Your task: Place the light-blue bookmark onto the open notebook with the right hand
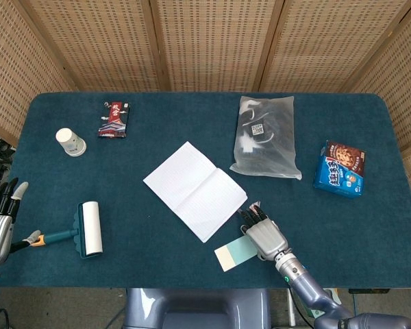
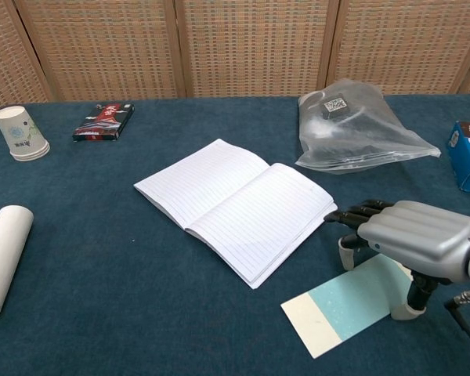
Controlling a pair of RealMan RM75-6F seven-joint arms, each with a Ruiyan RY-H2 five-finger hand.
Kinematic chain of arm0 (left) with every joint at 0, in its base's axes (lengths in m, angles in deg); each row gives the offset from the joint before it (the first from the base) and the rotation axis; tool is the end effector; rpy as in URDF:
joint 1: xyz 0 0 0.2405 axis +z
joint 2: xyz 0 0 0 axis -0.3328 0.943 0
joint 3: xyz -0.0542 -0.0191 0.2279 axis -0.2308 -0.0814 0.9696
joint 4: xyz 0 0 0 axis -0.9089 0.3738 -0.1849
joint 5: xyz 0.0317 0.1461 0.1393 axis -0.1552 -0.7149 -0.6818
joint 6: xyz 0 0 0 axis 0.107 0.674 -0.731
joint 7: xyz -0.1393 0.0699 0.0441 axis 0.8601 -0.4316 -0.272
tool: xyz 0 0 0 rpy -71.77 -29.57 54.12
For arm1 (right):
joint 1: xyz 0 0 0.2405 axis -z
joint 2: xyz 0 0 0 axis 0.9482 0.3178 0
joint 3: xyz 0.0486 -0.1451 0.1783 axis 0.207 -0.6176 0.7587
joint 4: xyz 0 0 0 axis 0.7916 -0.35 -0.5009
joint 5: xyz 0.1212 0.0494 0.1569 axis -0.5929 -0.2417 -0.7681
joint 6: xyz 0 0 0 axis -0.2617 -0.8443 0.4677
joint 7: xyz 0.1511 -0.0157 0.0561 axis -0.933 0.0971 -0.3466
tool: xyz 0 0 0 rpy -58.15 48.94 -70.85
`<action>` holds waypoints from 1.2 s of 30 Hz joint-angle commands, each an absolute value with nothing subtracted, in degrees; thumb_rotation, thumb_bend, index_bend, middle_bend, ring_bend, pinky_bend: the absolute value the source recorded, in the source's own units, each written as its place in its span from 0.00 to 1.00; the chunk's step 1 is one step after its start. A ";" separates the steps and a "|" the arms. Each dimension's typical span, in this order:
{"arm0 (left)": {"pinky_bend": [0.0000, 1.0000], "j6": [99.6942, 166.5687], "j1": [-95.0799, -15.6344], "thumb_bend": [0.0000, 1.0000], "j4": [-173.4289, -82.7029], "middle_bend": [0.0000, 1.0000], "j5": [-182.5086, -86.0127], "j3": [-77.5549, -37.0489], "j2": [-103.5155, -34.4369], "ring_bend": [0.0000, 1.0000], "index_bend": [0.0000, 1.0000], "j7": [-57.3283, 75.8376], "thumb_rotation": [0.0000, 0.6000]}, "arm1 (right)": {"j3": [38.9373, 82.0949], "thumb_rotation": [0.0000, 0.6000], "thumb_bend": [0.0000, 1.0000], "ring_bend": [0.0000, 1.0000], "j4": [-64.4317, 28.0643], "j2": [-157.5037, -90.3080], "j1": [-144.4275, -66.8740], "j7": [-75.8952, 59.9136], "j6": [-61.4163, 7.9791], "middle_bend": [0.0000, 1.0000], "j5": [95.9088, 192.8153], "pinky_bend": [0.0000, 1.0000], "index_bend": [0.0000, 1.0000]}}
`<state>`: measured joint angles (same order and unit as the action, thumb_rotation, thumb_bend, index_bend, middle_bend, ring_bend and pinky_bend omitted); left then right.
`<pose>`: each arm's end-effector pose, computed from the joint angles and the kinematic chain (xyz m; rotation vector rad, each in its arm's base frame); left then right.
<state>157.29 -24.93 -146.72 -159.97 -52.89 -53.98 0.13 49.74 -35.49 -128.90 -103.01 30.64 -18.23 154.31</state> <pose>-0.2777 0.2028 0.1462 -1.3920 -0.7504 -0.8784 -0.1690 -0.2500 -0.0495 2.1328 -0.7434 0.6456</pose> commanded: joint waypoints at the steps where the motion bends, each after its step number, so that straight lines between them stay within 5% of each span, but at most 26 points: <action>1: 0.00 157.26 -24.95 0.12 -146.74 0.00 -160.02 -52.87 -53.98 0.00 0.00 0.09 1.00 | 49.62 1.00 0.15 0.00 -35.41 -128.95 -103.07 30.57 -18.28 0.08 154.36 0.11 0.53; 36: 0.00 156.09 -25.40 0.12 -146.19 0.00 -159.50 -52.84 -53.88 0.00 0.00 1.32 1.00 | 54.70 1.00 0.15 0.00 -40.09 -125.66 -109.02 37.45 -17.64 0.09 148.51 0.11 0.53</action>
